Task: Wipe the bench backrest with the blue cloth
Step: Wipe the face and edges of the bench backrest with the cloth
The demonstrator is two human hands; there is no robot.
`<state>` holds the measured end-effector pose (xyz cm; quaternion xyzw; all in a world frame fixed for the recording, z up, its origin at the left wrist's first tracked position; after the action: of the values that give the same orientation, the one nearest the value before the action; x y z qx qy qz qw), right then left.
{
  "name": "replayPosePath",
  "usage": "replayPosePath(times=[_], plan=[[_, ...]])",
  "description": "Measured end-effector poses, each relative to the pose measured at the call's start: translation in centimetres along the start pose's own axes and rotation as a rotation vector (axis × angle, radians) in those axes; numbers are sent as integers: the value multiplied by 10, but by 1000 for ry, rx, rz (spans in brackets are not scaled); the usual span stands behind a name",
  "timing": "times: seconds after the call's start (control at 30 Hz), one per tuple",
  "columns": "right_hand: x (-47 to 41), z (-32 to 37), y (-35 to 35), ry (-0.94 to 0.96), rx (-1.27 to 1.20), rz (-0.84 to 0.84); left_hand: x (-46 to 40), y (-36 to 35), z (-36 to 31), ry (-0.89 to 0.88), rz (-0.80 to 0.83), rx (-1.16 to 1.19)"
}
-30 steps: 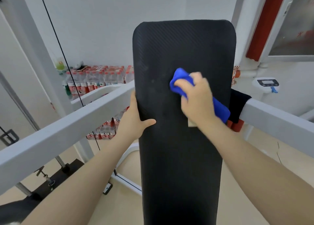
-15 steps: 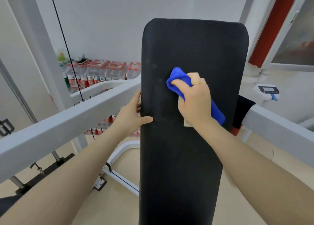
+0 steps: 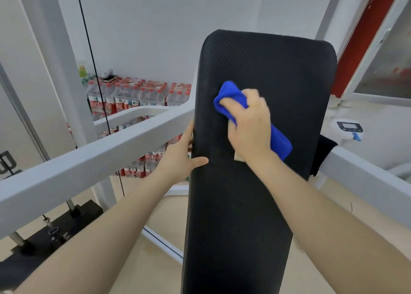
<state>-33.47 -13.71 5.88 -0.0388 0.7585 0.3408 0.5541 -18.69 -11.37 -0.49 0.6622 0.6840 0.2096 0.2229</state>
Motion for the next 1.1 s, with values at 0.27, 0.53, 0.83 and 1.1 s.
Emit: replayPosePath(times=[0.27, 0.53, 0.83, 1.1], plan=[[12, 30, -11, 331, 112, 195, -1, -5, 8, 2, 6, 119], [-1, 35, -16, 160, 82, 59, -3, 9, 14, 34, 257, 311], [23, 33, -9, 430, 87, 280, -4, 19, 13, 88, 299, 339], [69, 51, -25, 223, -19, 209, -7, 22, 13, 127, 168, 317]])
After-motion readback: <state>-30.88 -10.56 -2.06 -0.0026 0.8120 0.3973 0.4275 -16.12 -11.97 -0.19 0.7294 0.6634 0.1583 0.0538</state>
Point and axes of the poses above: each hand's wrist, its own x-axis away from the middle knuckle, its own y-axis out of the back of the hand, z = x × y, the point moved 3 cm from there along -x, towards the middle knuckle, and after that the axes turned 9 degrees about y, right-handed, at the moved point
